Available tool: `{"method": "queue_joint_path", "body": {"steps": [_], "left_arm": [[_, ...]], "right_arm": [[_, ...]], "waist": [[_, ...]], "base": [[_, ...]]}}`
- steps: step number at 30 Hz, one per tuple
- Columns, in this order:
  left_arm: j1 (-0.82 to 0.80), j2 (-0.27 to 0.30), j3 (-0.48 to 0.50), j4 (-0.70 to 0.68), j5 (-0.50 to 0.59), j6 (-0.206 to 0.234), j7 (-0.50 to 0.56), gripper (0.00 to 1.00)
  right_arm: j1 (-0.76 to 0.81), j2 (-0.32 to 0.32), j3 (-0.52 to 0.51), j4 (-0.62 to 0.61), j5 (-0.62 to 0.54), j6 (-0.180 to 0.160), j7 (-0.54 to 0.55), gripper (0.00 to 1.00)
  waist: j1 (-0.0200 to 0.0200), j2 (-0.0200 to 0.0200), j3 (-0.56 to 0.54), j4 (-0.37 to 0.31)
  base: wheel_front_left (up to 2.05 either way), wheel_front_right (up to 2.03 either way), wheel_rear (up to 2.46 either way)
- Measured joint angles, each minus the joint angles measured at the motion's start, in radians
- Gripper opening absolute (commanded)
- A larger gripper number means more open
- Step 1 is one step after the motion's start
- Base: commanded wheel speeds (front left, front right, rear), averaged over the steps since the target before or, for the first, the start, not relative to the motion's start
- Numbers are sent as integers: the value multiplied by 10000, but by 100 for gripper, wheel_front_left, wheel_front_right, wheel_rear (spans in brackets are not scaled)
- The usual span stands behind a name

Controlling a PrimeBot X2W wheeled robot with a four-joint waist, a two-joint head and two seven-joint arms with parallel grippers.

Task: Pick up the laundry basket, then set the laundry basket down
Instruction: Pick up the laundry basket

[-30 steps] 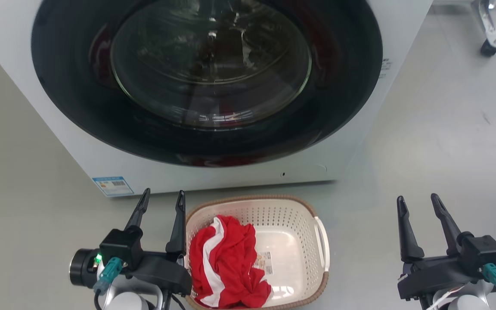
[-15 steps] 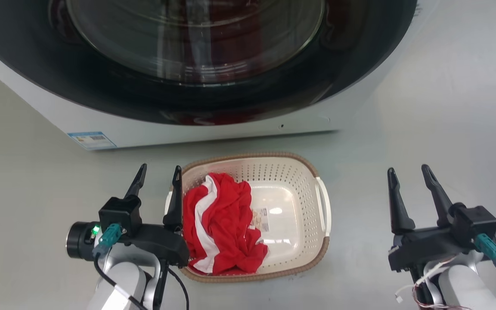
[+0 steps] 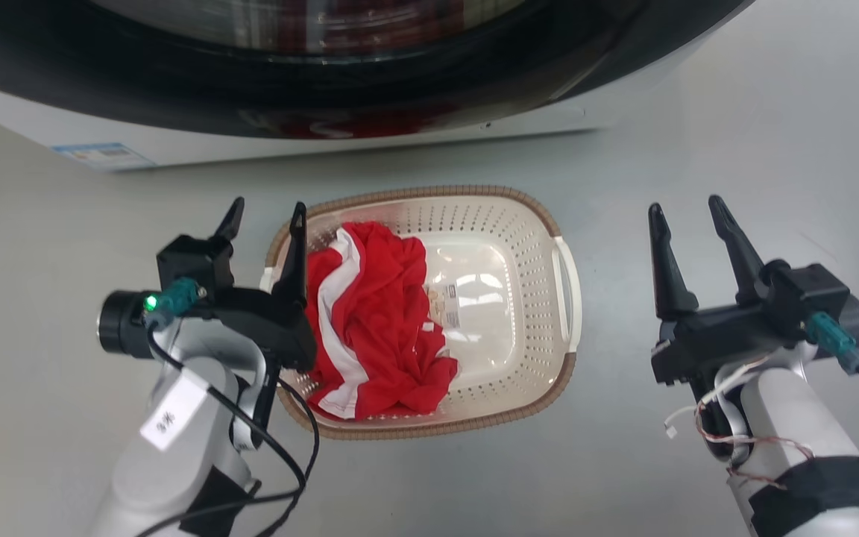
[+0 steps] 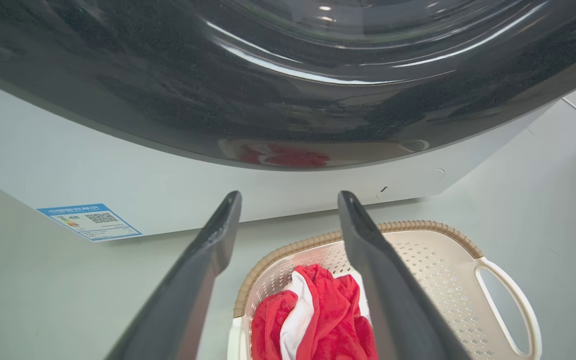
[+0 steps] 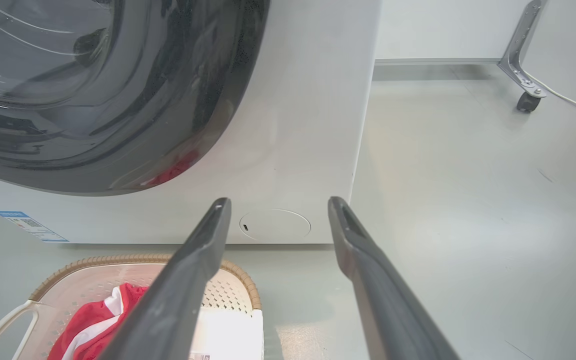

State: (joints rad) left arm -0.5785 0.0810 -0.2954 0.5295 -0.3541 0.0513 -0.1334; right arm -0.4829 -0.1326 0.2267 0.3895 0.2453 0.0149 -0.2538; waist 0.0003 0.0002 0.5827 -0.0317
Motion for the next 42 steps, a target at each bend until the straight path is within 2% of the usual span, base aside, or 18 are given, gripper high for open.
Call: {"method": "queue_joint_path", "body": {"steps": [8, 16, 35, 36, 37, 38, 42], "left_arm": [[-1195, 174, 67, 915, -42, -265, 518, 100], [-1543, 138, 165, 1988, -157, -395, 709, 100], [-2246, -12, 311, 3881, -529, -604, 966, 100], [-2294, -33, 318, 3963, -546, -604, 965, 46], [-2325, -42, 318, 4034, -573, -604, 965, 20], [-2345, -36, 322, 4092, -573, -606, 963, 0], [-2434, -153, 316, 4328, -600, -677, 878, 0]], "right_arm": [[-1277, 151, 226, 1095, -61, 190, 61, 100], [-1834, 307, 673, 2305, -247, 382, 59, 100], [-2764, 535, 1325, 4297, -437, 646, 56, 100], [-2822, 539, 1358, 4374, -437, 648, 54, 19], [-2885, 543, 1377, 4441, -437, 650, 52, 0], [-2947, 554, 1386, 4502, -435, 660, 48, 0], [-3148, 690, 1423, 4729, -395, 746, 46, 0]], "waist": [[0, 0, 1124, -23], [-1, -1, 2024, -86], [-2, -1, 3217, -56], [-2, 0, 3246, -34], [-3, 0, 3265, -17], [-3, 0, 3277, -5], [-3, -3, 3290, 14]], "base": [[0, 0, 0], [0, 0, 0], [0, 0, 0], [0, 0, 0], [0, 0, 0], [0, 0, 0], [0, 0, 0]]}}
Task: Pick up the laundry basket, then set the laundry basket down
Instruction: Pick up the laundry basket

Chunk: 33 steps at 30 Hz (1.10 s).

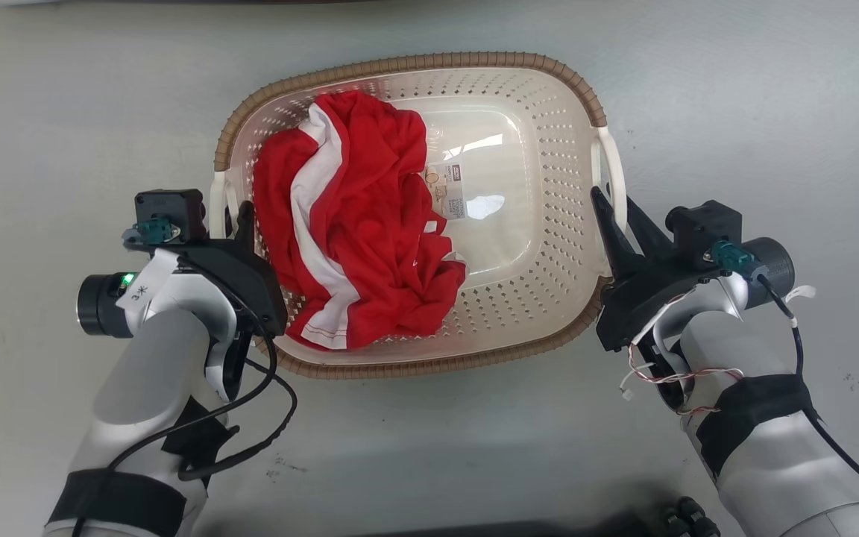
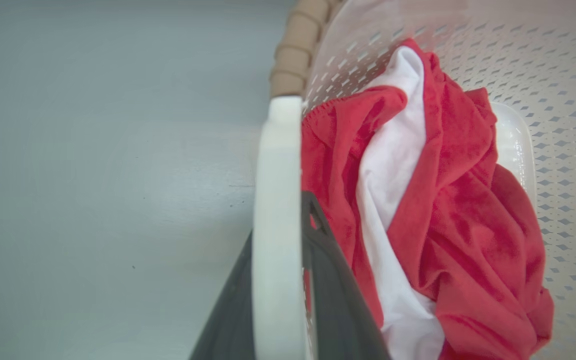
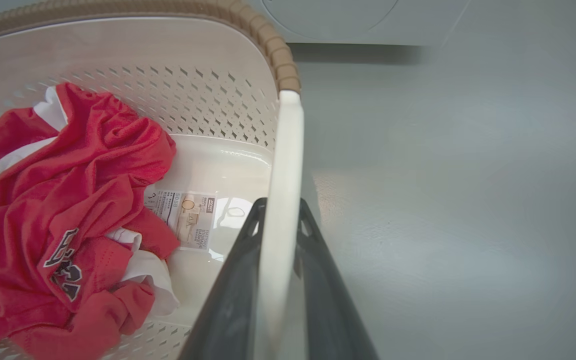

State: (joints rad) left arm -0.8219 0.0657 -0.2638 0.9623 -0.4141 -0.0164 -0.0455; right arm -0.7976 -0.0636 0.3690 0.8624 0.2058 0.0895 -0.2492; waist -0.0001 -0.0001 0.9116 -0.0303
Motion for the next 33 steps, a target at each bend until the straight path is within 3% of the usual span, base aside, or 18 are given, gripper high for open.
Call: {"method": "queue_joint_path", "body": {"steps": [18, 33], "left_arm": [[-329, -199, -291, 1348, 15, -372, -56, 0], [-334, -477, -330, 2512, -368, -734, 1070, 0]], "right_arm": [[-182, 69, 67, 1515, 385, 255, -71, 0], [-302, 192, 297, 2920, 692, 430, 646, 0]], "waist": [[0, 0, -747, -80], [0, 0, -2165, -175]], "base": [[0, 0, 0], [0, 0, 0]]}}
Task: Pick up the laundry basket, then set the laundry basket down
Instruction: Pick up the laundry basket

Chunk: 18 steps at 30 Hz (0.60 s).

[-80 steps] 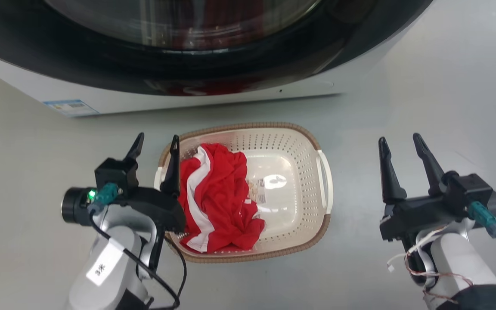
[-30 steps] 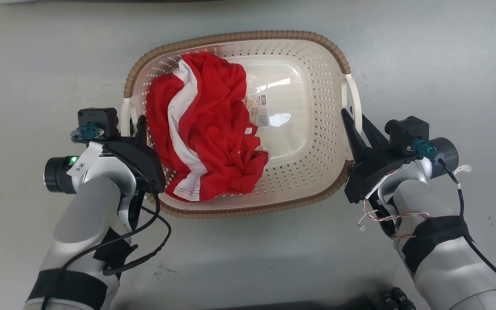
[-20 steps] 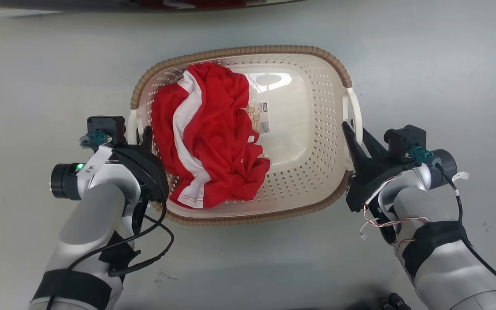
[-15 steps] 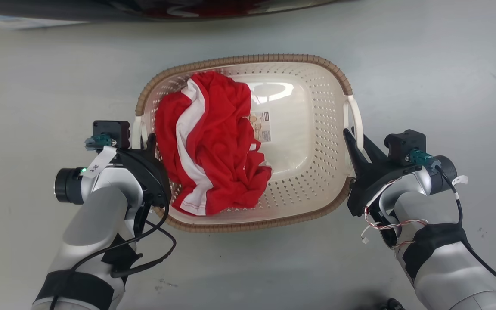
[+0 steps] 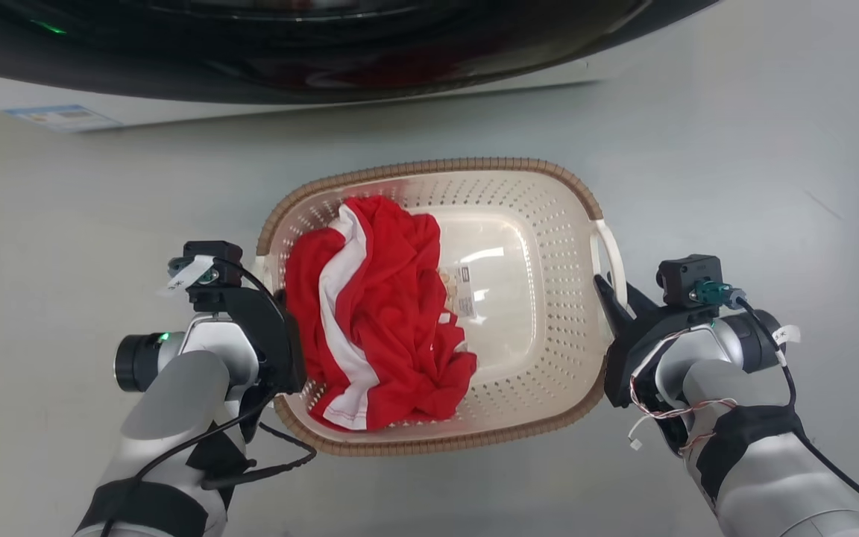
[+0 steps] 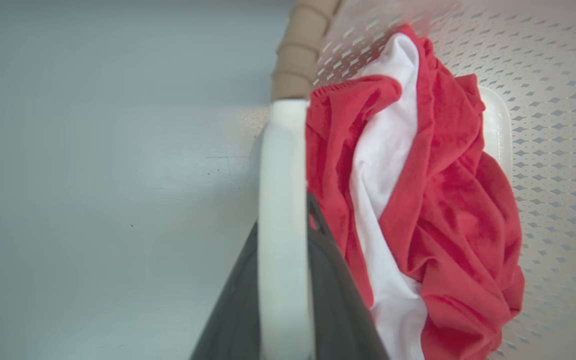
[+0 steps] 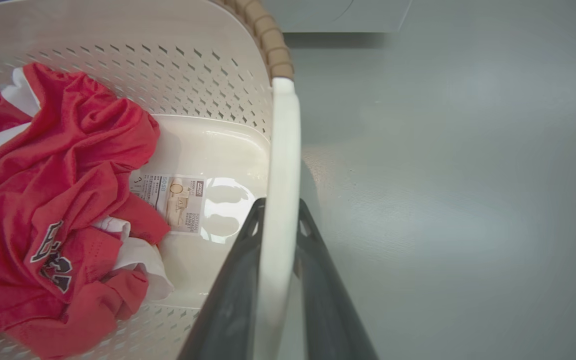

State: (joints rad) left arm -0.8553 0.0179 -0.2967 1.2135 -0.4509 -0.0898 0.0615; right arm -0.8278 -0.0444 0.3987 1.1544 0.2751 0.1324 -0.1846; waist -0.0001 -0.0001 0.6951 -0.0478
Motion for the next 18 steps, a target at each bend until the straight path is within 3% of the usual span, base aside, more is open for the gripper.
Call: {"method": "queue_joint_path", "body": {"steps": [18], "left_arm": [[660, -136, 138, 644, -955, -259, 1845, 0]], "right_arm": [[456, 142, 516, 832, 1062, 79, 1779, 0]], "waist": [[-1, -1, -2385, 175]], "base": [[0, 0, 0]]}}
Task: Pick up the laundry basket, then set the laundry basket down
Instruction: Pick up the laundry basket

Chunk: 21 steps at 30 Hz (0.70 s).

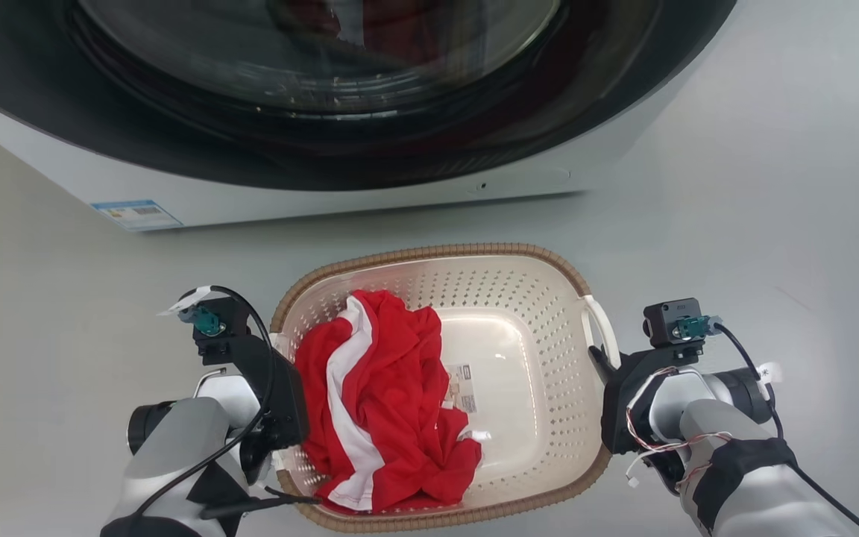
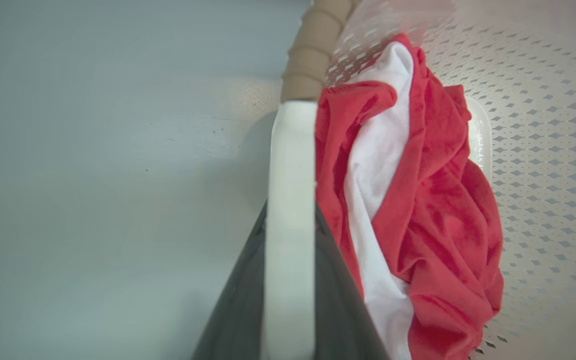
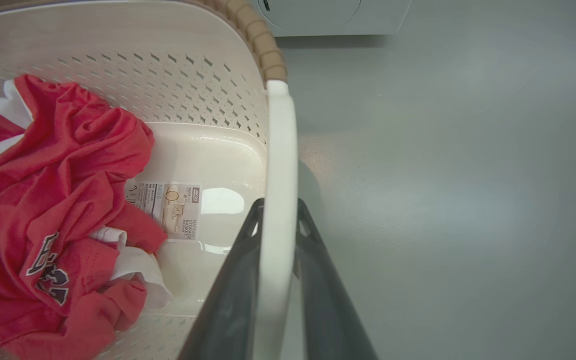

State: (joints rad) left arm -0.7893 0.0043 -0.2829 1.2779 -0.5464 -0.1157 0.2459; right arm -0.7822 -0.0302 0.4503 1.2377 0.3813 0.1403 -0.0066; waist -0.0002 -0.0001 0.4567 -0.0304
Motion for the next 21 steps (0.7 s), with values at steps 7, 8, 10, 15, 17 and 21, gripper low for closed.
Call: {"method": "queue_joint_path", "body": {"steps": [7, 8, 10, 15, 17, 21], "left_arm": [[278, -2, -15, 44, -190, -65, 663, 0], [355, -2, -33, 48, -226, -67, 771, 0], [469, -2, -82, 63, -253, -71, 961, 0], [695, 0, -163, 73, -581, -71, 1317, 0], [818, 2, -184, 81, -642, -71, 1469, 0], [1066, 2, -238, 102, -780, -73, 1772, 0]], "right_arm": [[256, 4, 127, 54, 372, 6, 694, 0], [297, 10, 146, 56, 468, 6, 784, 0], [399, 21, 174, 77, 598, 6, 988, 0], [633, 33, 238, 105, 846, 8, 1442, 0], [723, 33, 272, 109, 966, 8, 1628, 0], [947, 35, 374, 119, 1208, 8, 2010, 0]], "waist": [[0, 0, -779, -5], [0, 0, -886, -9], [1, 0, -1102, -22], [1, 0, -1636, -61], [1, 0, -1843, -75], [1, 0, -2261, -98]], "base": [[0, 0, 0], [0, 0, 0], [0, 0, 0], [0, 0, 0], [0, 0, 0], [0, 0, 0]]}}
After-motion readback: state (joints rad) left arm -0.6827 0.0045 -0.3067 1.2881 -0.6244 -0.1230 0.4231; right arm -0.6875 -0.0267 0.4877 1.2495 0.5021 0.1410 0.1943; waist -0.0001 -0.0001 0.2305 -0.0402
